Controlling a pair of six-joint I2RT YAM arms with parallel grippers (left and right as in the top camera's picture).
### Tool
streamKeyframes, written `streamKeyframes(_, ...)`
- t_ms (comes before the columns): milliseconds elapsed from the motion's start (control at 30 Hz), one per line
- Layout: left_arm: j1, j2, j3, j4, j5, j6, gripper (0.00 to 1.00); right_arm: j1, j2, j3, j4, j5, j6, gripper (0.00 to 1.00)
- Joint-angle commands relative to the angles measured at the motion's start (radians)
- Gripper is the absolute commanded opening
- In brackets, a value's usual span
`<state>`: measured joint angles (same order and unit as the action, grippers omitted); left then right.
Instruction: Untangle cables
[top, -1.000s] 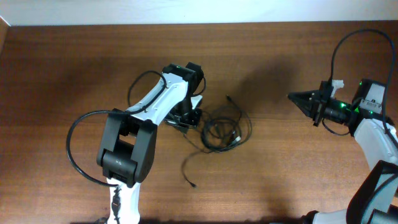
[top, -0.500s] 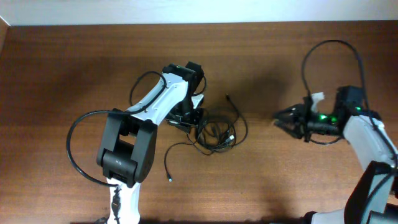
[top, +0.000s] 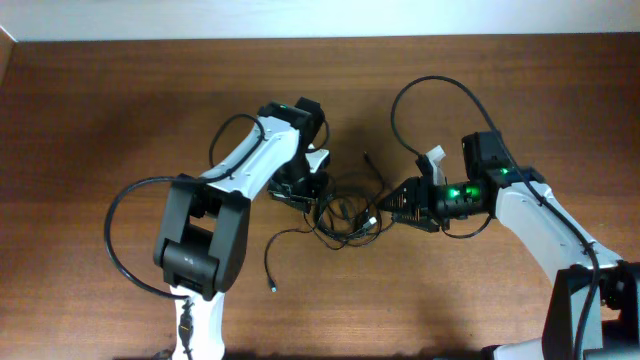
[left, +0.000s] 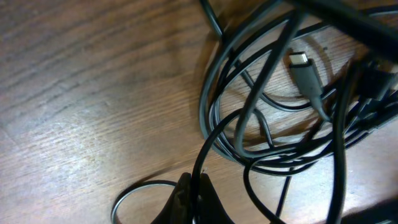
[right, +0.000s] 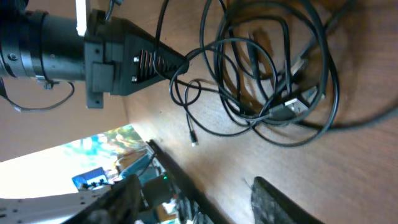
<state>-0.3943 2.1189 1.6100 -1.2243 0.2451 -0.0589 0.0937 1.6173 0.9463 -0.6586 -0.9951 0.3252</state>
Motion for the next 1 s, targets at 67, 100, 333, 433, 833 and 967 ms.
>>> streamKeyframes(67, 0.069, 0.008, -0.005, 0.019, 0.199, 0.121, 0.0, 0.084, -0.018, 0.007, 0.06, -0.013, -0.034, 0.5)
streamKeyframes(100, 0.071, 0.011, -0.006, 0.021, 0.204, 0.121, 0.0, 0.104, -0.016, 0.007, 0.08, -0.011, -0.033, 0.48)
streamKeyframes(333, 0.066, 0.05, -0.026, 0.05, 0.23, 0.121, 0.0, 0.224, -0.004, 0.007, 0.165, 0.174, 0.101, 0.43)
streamKeyframes(433, 0.066, 0.074, -0.026, 0.058, 0.258, 0.121, 0.0, 0.262, -0.004, 0.007, 0.209, 0.242, 0.164, 0.43)
streamKeyframes(833, 0.066, 0.088, -0.027, 0.061, 0.294, 0.128, 0.0, 0.375, 0.039, -0.014, 0.317, 0.379, 0.338, 0.43)
streamKeyframes(967, 0.066, 0.088, -0.027, 0.061, 0.317, 0.129, 0.0, 0.401, 0.095, -0.023, 0.38, 0.379, 0.347, 0.4)
